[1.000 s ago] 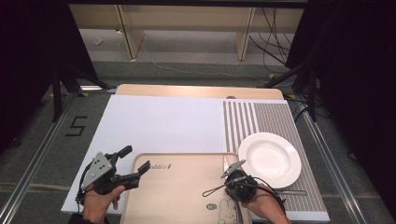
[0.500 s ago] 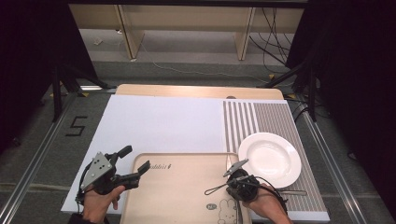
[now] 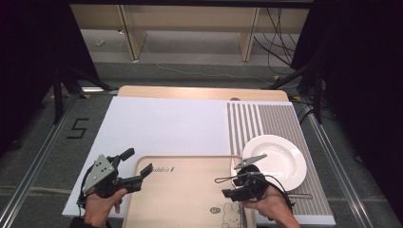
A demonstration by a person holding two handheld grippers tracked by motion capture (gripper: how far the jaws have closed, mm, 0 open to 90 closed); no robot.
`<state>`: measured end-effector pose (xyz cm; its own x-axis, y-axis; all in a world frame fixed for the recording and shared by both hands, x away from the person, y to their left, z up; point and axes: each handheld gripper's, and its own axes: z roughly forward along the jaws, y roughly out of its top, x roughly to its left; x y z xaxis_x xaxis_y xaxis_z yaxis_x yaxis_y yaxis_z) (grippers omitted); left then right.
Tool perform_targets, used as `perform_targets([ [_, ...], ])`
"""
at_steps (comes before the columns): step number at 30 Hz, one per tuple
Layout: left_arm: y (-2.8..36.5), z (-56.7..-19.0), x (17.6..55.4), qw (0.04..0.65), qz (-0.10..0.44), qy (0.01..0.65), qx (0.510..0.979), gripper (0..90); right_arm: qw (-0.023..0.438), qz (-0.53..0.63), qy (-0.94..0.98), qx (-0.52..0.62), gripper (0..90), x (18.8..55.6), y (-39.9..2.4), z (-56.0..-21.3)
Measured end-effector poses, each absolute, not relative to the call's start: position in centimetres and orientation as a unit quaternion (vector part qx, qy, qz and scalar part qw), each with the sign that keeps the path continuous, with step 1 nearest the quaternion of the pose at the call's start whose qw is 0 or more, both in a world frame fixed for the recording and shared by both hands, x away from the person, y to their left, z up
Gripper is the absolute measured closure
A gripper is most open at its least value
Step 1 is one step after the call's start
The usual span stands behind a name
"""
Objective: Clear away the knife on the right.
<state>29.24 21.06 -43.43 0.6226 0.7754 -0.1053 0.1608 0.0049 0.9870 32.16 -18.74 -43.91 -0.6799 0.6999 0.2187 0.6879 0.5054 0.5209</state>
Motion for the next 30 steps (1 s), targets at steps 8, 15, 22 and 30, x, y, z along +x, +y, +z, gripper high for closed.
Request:
perform_targets([
  [8, 20.8, -43.4, 29.3, 0.612, 0.247, 0.354, 0.663, 16.0, -0.033, 0.346, 0.837, 0.423, 26.8, 32.4, -20.1, -42.6],
  [15, 20.9, -43.4, 29.4, 0.613, 0.249, 0.356, 0.661, 16.0, -0.036, 0.365, 0.824, 0.433, 18.1, 32.5, -21.2, -41.8],
  [22, 20.9, -43.4, 29.4, 0.611, 0.248, 0.354, 0.663, 16.0, -0.029, 0.369, 0.817, 0.441, 16.9, 32.5, -22.4, -41.3],
  [30, 20.8, -43.4, 29.4, 0.61, 0.242, 0.356, 0.665, 16.0, -0.015, 0.358, 0.809, 0.467, 16.8, 32.5, -24.8, -41.0],
])
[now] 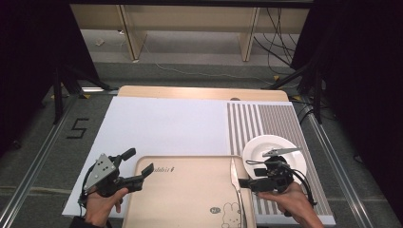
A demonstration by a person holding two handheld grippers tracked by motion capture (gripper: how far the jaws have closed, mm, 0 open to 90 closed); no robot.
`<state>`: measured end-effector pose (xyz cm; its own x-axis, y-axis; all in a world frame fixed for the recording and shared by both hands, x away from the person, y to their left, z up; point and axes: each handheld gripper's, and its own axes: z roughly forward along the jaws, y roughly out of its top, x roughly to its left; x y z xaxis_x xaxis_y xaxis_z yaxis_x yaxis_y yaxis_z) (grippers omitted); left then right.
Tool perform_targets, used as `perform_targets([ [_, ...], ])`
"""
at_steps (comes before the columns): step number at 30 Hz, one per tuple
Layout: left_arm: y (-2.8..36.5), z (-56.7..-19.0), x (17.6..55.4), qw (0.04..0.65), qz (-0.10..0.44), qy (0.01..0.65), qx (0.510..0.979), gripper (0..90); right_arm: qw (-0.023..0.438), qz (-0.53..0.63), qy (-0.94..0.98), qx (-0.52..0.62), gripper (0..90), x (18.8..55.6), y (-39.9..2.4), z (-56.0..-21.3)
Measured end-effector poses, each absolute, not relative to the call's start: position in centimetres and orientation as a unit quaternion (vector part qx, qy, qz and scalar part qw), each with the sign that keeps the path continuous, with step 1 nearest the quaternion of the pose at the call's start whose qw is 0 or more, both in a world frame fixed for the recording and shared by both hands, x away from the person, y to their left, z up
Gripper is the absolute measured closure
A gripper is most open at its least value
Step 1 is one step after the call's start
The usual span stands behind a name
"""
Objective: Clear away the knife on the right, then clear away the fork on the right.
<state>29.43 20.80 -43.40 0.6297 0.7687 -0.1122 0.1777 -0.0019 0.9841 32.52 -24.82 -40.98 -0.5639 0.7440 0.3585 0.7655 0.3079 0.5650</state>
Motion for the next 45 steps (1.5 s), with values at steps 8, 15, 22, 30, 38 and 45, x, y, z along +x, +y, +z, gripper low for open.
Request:
perform_targets([
  [8, 20.8, -43.4, 29.4, 0.61, 0.24, 0.353, 0.667, 16.0, 0.003, -0.357, -0.797, -0.487, 17.1, 32.2, -26.7, -40.7],
  [15, 20.8, -43.4, 29.4, 0.609, 0.241, 0.353, 0.668, 16.0, -0.008, -0.352, -0.793, -0.497, 18.7, 31.8, -28.1, -40.5],
  [22, 20.7, -43.5, 29.4, 0.611, 0.239, 0.349, 0.669, 16.0, -0.031, -0.338, -0.8, -0.494, 20.7, 31.6, -29.8, -40.3],
  [30, 20.9, -43.5, 29.2, 0.61, 0.239, 0.348, 0.671, 16.0, -0.044, -0.326, -0.795, -0.51, 24.4, 31.1, -31.8, -40.2],
  [38, 20.8, -43.5, 29.2, 0.61, 0.237, 0.349, 0.67, 16.0, -0.055, -0.292, -0.803, -0.517, 27.5, 30.6, -33.1, -40.7],
  [45, 20.9, -43.5, 29.2, 0.613, 0.236, 0.35, 0.667, 16.0, -0.054, -0.265, -0.816, -0.511, 27.8, 30.1, -34.1, -40.7],
])
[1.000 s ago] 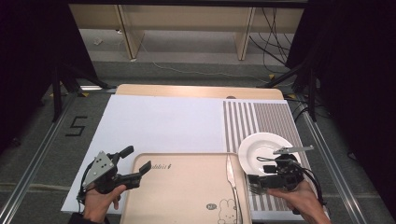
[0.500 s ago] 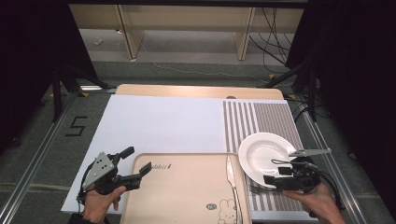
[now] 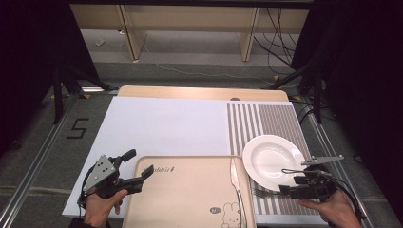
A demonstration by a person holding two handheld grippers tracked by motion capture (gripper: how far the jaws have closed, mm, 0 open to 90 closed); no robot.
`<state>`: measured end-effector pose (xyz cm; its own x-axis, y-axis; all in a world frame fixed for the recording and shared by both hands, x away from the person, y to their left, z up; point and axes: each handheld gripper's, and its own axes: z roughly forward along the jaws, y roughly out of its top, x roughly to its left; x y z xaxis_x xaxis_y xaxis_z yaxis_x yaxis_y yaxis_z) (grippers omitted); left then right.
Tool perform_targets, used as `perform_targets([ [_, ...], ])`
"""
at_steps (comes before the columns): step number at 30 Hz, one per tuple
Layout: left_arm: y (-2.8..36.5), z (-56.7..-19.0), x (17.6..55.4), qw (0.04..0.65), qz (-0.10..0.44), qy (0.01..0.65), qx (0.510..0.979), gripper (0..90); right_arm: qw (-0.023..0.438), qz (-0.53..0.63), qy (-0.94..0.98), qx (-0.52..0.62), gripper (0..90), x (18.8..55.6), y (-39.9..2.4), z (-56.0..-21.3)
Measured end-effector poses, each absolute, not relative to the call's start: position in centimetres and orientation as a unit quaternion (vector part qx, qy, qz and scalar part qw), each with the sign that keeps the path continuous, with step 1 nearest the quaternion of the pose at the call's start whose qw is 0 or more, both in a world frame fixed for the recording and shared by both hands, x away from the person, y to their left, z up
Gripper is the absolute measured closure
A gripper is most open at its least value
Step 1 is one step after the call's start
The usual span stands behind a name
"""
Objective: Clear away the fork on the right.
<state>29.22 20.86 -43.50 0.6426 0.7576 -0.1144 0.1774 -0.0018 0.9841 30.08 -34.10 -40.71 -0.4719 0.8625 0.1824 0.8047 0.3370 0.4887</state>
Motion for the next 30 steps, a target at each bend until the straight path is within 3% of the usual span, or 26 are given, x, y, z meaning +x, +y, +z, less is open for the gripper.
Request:
perform_targets([
  [12, 20.9, -43.4, 29.2, 0.612, 0.238, 0.348, 0.669, 16.0, 0.052, 0.223, 0.81, 0.54, 30.0, 29.1, -36.5, -41.8],
  [13, 20.9, -43.4, 29.2, 0.612, 0.238, 0.348, 0.669, 16.0, 0.067, 0.22, 0.819, 0.525, 30.0, 29.3, -36.8, -42.3],
  [30, 20.7, -43.5, 29.2, 0.612, 0.236, 0.348, 0.67, 16.0, 0.061, 0.167, 0.852, 0.493, 31.0, 30.4, -35.9, -44.0],
])
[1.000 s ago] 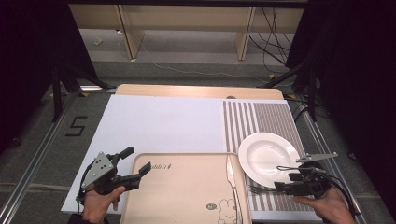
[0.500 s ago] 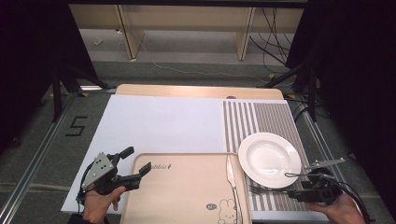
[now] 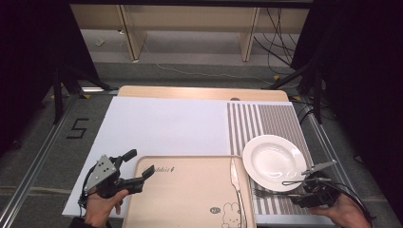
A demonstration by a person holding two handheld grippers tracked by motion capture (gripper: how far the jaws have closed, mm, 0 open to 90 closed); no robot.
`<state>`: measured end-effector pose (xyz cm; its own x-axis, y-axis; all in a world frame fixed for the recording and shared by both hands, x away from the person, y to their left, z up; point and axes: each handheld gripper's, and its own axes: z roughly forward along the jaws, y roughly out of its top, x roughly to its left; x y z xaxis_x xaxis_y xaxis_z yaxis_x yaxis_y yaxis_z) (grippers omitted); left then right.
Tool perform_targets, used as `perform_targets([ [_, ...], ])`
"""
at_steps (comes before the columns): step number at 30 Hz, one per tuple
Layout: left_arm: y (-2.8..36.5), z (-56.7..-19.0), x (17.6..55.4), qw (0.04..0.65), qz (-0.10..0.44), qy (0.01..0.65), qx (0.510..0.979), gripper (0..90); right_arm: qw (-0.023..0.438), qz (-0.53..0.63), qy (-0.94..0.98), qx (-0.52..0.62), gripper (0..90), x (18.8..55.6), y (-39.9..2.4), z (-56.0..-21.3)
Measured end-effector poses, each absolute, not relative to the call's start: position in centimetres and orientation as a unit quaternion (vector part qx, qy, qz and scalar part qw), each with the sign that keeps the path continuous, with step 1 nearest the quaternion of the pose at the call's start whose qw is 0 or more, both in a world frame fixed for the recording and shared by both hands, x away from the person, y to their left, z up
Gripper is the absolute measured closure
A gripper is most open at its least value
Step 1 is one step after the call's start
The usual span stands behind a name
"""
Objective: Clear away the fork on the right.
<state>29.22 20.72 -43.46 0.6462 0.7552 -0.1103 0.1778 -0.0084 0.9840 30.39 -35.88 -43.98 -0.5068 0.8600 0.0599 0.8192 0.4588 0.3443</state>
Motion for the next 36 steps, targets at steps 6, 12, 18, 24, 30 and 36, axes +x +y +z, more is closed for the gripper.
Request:
perform_targets([
  [6, 20.7, -43.5, 29.2, 0.612, 0.236, 0.348, 0.67, 16.0, 0.064, 0.157, 0.865, 0.473, 31.6, 30.9, -35.3, -44.4],
  [12, 20.7, -43.5, 29.2, 0.611, 0.236, 0.348, 0.67, 16.0, 0.057, 0.141, 0.872, 0.466, 33.5, 31.2, -34.7, -44.8],
  [18, 20.7, -43.5, 29.2, 0.612, 0.237, 0.348, 0.67, 16.0, 0.05, 0.141, 0.878, 0.455, 38.7, 31.3, -34.5, -45.3],
  [24, 20.8, -43.5, 29.3, 0.615, 0.237, 0.345, 0.668, 16.0, 0.045, 0.132, 0.884, 0.446, 45.7, 31.2, -34.6, -45.1],
  [30, 20.8, -43.5, 29.2, 0.611, 0.237, 0.348, 0.67, 16.0, 0.038, 0.118, 0.896, 0.426, 53.4, 30.9, -34.2, -45.0],
  [36, 20.7, -43.5, 29.2, 0.61, 0.237, 0.348, 0.671, 16.0, 0.043, 0.112, 0.908, 0.401, 58.1, 30.7, -33.3, -45.1],
])
